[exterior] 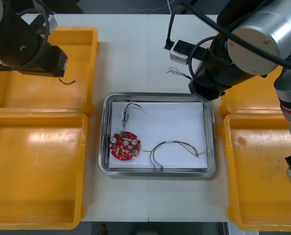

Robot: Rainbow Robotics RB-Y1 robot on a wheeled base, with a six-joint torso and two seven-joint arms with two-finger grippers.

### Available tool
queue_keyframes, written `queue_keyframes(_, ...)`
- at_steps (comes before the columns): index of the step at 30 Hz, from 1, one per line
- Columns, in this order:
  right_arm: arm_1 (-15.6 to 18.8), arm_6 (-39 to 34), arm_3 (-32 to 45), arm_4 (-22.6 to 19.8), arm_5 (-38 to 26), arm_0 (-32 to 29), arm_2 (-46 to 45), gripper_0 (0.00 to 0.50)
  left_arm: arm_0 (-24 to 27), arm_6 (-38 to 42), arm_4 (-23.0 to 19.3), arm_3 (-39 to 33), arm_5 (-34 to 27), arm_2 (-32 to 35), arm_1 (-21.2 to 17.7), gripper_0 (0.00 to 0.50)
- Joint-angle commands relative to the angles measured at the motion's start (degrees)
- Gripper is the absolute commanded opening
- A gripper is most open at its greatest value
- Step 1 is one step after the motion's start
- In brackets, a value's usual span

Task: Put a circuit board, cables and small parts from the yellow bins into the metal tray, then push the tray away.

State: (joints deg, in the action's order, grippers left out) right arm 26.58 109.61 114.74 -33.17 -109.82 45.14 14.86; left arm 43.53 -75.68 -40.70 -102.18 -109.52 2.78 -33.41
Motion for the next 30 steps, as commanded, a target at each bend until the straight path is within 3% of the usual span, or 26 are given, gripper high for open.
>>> queue_keyframes(1, 1.0, 5.1, 2.1, 0.1, 2.2, -1.8, 5.2, 0.0, -2.0, -0.1, 0.9, -5.0, -0.5, 1.9, -0.1, 0.002)
queue_keyframes(11, 1.0, 9.0, -1.1, 3.0, 12.2, -3.1, 15.6, 0.0, -3.7, 0.7, 1.2, -6.8, -0.5, 2.7, -0.2, 0.001)
queue_keyframes(19, 1.3, 11.5, -4.7, 7.1, 15.9, -3.4, 20.3, 0.0, -3.7, 0.9, 1.3, -6.8, -0.5, 2.8, -0.2, 0.002)
queue_keyframes(30, 3.0, 19.5, -12.0, 6.4, 21.7, -4.3, 20.6, 0.0, -3.7, 1.2, 0.7, -6.9, -0.5, 2.8, -0.2, 0.002)
